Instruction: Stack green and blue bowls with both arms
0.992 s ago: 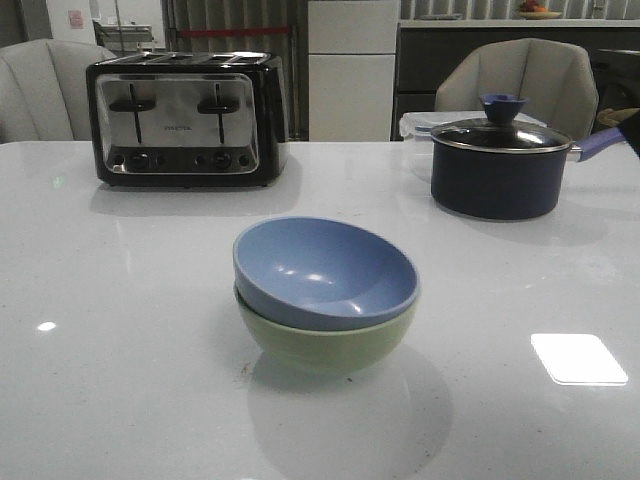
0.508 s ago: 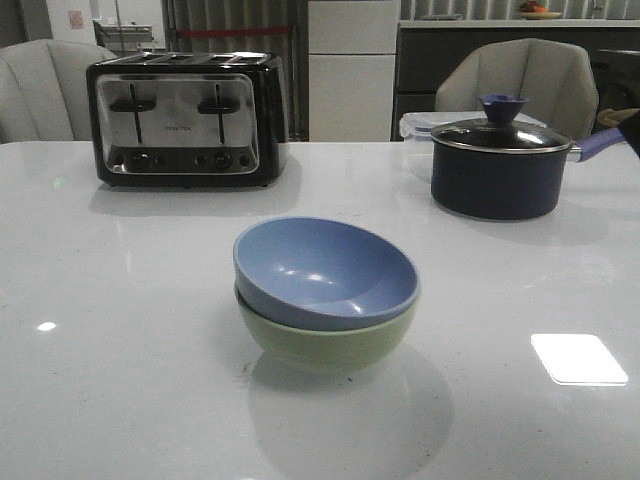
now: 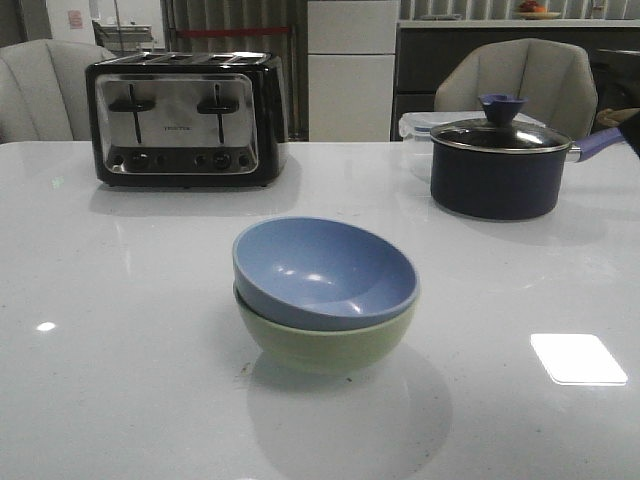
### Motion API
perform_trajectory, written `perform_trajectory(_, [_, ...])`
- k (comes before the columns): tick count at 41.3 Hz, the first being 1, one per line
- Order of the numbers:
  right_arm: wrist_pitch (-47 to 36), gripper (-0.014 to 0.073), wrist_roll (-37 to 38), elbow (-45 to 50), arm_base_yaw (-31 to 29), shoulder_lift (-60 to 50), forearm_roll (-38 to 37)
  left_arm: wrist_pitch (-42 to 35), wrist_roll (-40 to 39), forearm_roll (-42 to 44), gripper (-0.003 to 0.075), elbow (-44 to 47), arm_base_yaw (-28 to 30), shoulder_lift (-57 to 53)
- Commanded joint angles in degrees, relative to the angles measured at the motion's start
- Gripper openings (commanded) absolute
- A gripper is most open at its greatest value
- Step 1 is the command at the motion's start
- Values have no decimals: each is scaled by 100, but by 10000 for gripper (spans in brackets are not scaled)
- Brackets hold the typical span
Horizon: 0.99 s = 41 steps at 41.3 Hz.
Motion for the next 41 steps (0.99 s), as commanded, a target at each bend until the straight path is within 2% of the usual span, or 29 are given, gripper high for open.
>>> perform_trajectory(1, [-305,29,1,-159,-13,-5,18,-570,-21,-60,101,20,19,-120])
perform_trajectory(41, [-305,29,1,-159,-13,-5,18,-559,-21,-60,100,20,-36,-110])
